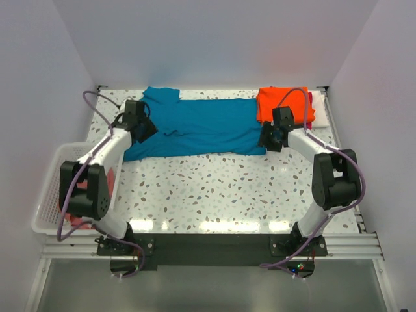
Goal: Fold and stack the t-shirts
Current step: Fold the tshirt
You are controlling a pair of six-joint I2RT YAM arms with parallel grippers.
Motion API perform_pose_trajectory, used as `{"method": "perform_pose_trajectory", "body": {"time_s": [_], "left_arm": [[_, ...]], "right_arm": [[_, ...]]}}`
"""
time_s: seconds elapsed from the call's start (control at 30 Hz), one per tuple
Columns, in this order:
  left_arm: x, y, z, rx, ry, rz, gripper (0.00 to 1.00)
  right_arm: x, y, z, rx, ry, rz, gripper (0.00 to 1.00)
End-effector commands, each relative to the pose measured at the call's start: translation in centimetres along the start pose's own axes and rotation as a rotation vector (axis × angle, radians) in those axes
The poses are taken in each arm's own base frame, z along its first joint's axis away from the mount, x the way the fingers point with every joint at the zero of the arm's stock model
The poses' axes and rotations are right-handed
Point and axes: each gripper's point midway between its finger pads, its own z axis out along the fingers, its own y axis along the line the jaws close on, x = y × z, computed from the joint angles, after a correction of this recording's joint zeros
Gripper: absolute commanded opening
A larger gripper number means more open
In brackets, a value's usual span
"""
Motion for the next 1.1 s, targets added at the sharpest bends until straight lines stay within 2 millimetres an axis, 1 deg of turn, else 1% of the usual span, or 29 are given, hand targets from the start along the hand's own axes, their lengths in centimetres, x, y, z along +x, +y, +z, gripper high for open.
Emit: {"method": "perform_pose_trajectory", "body": {"time_s": [0.0, 0.03, 0.07, 0.1, 0.13, 0.17, 0.2, 0.3, 0.4, 0.47, 0.53, 0.57, 0.6, 0.67, 0.77, 0.9, 1.07], "left_arm": [[1.1, 4.7, -3.0, -0.133, -0.086, -0.062, 0.47], [1.6, 5.6, -3.3, -0.155, -0.088, -0.066, 0.49], [2.5, 7.1, -3.8, -0.195, -0.086, -0.068, 0.52], [2.9, 7.9, -4.1, -0.222, -0.087, -0.069, 0.52], [3.3, 8.8, -4.2, -0.253, -0.089, -0.074, 0.57], [3.6, 9.6, -4.5, -0.279, -0.097, -0.087, 0.58], [4.2, 11.0, -4.8, -0.325, -0.103, -0.085, 0.59], [5.2, 12.4, -4.7, -0.364, -0.11, -0.108, 0.62], [5.6, 13.1, -4.1, -0.395, -0.113, -0.127, 0.63], [5.5, 13.9, -3.6, -0.425, -0.116, -0.142, 0.64], [5.7, 14.6, -2.6, -0.45, -0.091, -0.159, 0.63], [5.5, 15.2, -2.3, -0.466, -0.089, -0.182, 0.63], [5.5, 15.3, -1.7, -0.459, -0.079, -0.192, 0.63], [5.1, 15.9, -1.3, -0.468, -0.082, -0.217, 0.63], [4.7, 16.4, -0.6, -0.467, -0.075, -0.246, 0.62], [4.2, 16.3, 0.2, -0.485, -0.075, -0.243, 0.6], [4.8, 17.1, 0.8, -0.563, -0.06, -0.249, 0.59]], "right_arm": [[-1.6, 0.9, -0.2, -0.031, -0.086, 0.038, 0.52], [-1.6, 0.9, 0.1, -0.03, -0.084, 0.041, 0.53], [-1.5, 0.9, 0.4, -0.028, -0.079, 0.047, 0.54], [-1.6, 1.0, 0.4, -0.029, -0.082, 0.048, 0.54], [-1.4, 0.9, 0.7, -0.026, -0.073, 0.047, 0.54], [-1.4, 0.7, 0.8, -0.011, -0.077, 0.052, 0.54], [-1.4, 0.5, 0.9, -0.007, -0.078, 0.057, 0.54], [-0.9, 0.2, 1.2, 0.005, -0.07, 0.063, 0.54], [-0.5, 0.0, 1.6, 0.012, -0.058, 0.065, 0.54], [-0.4, -0.1, 1.6, 0.017, -0.055, 0.062, 0.54], [-0.3, -0.3, 1.7, 0.021, -0.054, 0.06, 0.54], [-0.3, -0.3, 1.7, 0.022, -0.056, 0.057, 0.54], [-0.3, -0.3, 1.8, 0.022, -0.056, 0.057, 0.54], [-0.4, -0.3, 2.0, 0.024, -0.055, 0.053, 0.54], [-0.3, -0.3, 2.4, 0.025, -0.044, 0.051, 0.54], [0.0, -0.3, 2.8, 0.023, -0.033, 0.052, 0.53], [0.2, -0.4, 2.9, 0.028, -0.026, 0.051, 0.52]]}}
